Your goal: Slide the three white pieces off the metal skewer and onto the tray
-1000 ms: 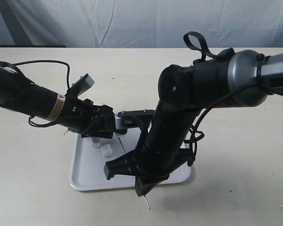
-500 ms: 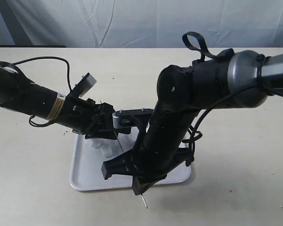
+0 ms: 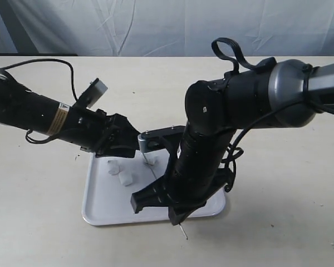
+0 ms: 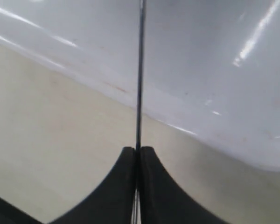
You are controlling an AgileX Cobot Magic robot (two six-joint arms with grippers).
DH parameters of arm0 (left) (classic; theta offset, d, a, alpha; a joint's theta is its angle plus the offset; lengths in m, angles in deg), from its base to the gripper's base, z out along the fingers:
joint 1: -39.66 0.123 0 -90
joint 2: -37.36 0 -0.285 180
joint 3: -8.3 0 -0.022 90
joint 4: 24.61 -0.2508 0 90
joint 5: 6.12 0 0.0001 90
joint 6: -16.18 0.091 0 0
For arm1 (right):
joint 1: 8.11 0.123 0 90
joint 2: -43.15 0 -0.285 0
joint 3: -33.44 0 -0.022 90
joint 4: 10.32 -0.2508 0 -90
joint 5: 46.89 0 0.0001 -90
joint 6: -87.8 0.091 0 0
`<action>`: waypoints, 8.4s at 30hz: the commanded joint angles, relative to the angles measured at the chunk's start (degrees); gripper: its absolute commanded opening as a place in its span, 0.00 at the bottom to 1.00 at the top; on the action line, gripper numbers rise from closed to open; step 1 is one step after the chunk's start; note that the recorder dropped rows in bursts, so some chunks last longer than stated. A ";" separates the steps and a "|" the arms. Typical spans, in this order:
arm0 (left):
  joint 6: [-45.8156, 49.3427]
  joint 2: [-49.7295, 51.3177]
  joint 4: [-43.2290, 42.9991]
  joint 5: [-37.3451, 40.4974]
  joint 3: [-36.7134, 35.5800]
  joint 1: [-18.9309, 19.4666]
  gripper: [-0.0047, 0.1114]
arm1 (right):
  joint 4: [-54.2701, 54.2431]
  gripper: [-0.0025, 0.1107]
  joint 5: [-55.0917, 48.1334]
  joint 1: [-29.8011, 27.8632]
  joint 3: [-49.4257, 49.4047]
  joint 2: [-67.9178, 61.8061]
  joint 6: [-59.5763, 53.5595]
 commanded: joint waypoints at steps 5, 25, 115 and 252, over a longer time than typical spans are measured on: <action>-0.39 -4.07 0.02 -6.65 -1.26 5.19 0.54 | 8.26 0.02 1.77 -2.50 0.24 0.36 4.20; 0.69 -4.17 0.02 -9.34 -2.81 9.26 0.53 | 2.05 0.02 0.13 -5.16 0.24 -3.58 2.58; 22.13 -102.45 0.02 34.72 -31.41 15.32 0.53 | 24.15 0.02 32.97 -42.68 -55.30 102.21 -3.91; 117.21 -111.42 103.19 70.31 -53.00 16.03 0.53 | 16.57 0.02 27.31 -47.52 -61.19 105.37 -7.60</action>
